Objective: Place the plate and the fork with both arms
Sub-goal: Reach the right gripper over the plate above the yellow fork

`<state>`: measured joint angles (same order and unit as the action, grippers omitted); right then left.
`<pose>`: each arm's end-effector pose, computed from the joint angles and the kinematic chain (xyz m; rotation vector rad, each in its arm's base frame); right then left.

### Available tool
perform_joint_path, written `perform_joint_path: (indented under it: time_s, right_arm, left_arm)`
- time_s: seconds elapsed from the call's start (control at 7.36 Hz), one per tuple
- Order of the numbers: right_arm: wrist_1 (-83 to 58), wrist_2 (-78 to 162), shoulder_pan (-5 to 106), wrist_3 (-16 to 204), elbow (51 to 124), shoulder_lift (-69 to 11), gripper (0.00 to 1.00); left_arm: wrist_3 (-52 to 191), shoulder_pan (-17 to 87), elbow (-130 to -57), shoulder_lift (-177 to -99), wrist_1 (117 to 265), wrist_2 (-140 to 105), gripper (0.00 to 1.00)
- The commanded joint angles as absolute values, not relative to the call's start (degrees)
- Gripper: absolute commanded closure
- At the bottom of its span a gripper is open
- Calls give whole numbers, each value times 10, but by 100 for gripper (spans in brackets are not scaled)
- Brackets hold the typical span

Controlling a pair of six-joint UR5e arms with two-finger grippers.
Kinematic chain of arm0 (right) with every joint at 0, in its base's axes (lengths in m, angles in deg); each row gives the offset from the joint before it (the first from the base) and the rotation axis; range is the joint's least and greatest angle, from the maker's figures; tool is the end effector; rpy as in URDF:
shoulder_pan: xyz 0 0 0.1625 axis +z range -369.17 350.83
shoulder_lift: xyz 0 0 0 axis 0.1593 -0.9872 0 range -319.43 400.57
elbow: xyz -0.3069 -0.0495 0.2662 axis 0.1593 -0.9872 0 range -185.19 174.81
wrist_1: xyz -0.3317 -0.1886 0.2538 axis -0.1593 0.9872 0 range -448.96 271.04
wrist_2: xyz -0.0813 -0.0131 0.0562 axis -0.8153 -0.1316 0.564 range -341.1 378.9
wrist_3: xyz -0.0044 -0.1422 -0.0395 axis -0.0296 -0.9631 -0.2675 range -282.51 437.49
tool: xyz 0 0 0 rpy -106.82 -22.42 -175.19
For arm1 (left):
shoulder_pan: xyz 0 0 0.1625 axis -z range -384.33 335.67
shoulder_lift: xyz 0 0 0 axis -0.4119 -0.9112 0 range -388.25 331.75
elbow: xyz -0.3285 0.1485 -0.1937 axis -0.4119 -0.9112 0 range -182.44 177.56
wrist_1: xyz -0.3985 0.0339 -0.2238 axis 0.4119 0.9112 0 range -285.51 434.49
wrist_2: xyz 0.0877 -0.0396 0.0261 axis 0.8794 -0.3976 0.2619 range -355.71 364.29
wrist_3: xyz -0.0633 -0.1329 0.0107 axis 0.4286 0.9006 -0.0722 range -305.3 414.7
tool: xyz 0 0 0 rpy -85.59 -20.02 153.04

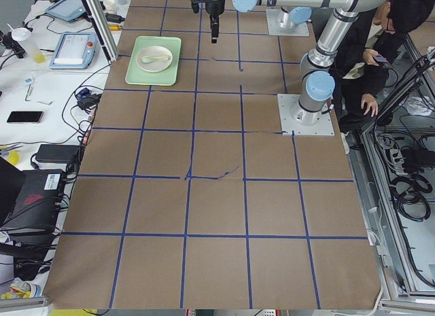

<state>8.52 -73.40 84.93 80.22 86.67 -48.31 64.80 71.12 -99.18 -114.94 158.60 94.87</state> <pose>0.1668 -0.5463 0.4095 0.0347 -3.1034 0.1251 -0.1805 -0.5052 0.4016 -0.1276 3.1340 -0.0692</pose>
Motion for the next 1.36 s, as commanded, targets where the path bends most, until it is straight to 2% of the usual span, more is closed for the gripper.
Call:
perform_joint_path:
  time_s: [0.0,0.27,0.54,0.95,1.09,1.22]
  right_arm:
    - [98,-734,864,806,777,-382,0]
    - [114,-732,871,807,695,-295,0]
    - [254,-727,904,848,679,-196,0]
    - [257,-732,946,850,551,-46,0]
    - [258,-733,956,853,528,-18,0]
    - [274,-732,965,883,525,-1,9]
  left_arm:
    - [647,711,-993,-1150,1586,949,0]
    - [647,711,-994,-1150,1587,949,0]
    - [648,711,-996,-1153,1588,949,0]
    - [648,711,-996,-1160,1588,949,0]
    - [648,711,-997,-1163,1588,949,0]
    - [647,711,-997,-1166,1588,951,0]
